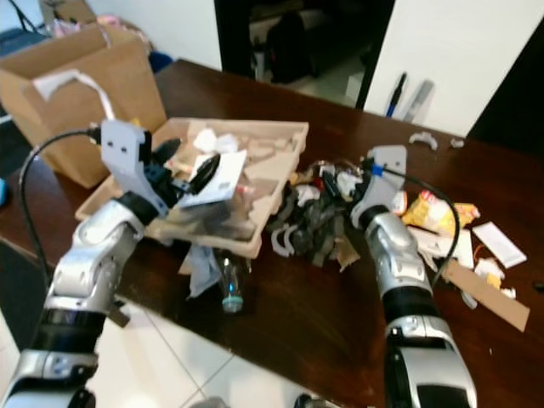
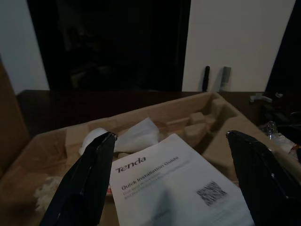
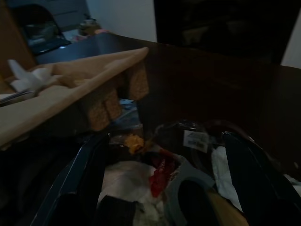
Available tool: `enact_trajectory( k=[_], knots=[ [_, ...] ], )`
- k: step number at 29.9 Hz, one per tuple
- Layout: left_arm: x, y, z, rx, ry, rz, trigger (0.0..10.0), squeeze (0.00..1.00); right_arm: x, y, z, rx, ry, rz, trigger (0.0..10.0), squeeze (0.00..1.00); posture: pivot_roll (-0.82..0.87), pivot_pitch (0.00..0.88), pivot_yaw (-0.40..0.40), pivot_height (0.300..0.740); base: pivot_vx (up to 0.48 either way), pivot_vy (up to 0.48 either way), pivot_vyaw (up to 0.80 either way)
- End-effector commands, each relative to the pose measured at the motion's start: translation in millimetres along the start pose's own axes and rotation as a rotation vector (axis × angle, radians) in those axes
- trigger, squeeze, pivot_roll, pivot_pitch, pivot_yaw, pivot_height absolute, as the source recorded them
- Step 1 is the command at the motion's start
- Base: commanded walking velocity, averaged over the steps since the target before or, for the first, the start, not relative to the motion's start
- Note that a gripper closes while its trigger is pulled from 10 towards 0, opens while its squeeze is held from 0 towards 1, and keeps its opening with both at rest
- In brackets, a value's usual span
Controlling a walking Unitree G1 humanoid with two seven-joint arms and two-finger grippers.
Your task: Picking trash to rubbish bin
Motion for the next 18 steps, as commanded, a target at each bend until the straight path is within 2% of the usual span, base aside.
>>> enact_trajectory(
  k=[1, 6, 11, 13, 15, 17, 18],
  knots=[
    [-1.8, 2.6, -12.2, 0.024, -0.046, -0.016, 10.0, 0.0, 3.2, -4.1, -6.7, 0.015, -0.021, 0.022, 10.0, 0.0, 0.09, 0.097, -0.004, 0.74, 0.0, 0.0, 0.0],
    [-3.1, 10.5, -20.2, 0.059, -0.09, -0.057, 10.0, 0.0, 2.0, 1.4, -10.3, 0.035, -0.027, 0.019, 10.0, 0.0, 0.1, 0.089, -0.009, 0.74, 0.0, 0.0, 0.0],
    [-3.4, 12.4, -33.2, 0.063, -0.156, -0.069, 10.0, 0.0, 0.6, 13.0, -8.7, -0.043, 0.016, -0.025, 10.0, 0.0, 0.1, 0.093, -0.011, 0.74, 0.0, 0.0, 0.0],
    [-5.4, 11.1, -35.3, 0.062, -0.149, -0.065, 10.0, 0.0, 1.7, 12.9, -0.6, -0.05, 0.098, -0.01, 10.0, 0.0, 0.1, 0.093, -0.011, 0.74, 0.0, 0.0, 0.0],
    [-7.9, 11.2, -38.7, 0.059, -0.146, -0.062, 10.0, 0.0, 11.3, 4.5, 12.9, 0.017, 0.275, 0.076, 10.0, 0.0, 0.11, 0.097, -0.011, 0.74, 0.0, 0.0, 0.0],
    [-9.0, 12.1, -41.7, 0.056, -0.147, -0.063, 10.0, 0.0, 22.1, -1.3, 18.1, 0.046, 0.396, 0.147, 10.0, 0.0, 0.11, 0.102, -0.011, 0.74, 0.0, 0.0, 0.0],
    [-9.0, 12.1, -41.7, 0.056, -0.147, -0.063, 10.0, 0.0, 22.1, -1.3, 18.1, 0.046, 0.396, 0.147, 10.0, 0.0, 0.11, 0.102, -0.011, 0.74, 0.0, 0.0, 0.0]
  ],
)
Point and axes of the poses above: a point about 5 cm out from each wrist's last joint towards the gripper, its own x axis pointing back from the gripper into the wrist, its own y axis along the axis of the wrist's last joint, z = x × y, the point moved 2 cm from there along -x, pointing out of the wrist towards the gripper, and after that the axes turned 13 degrees about -x, right-handed, at the moved point
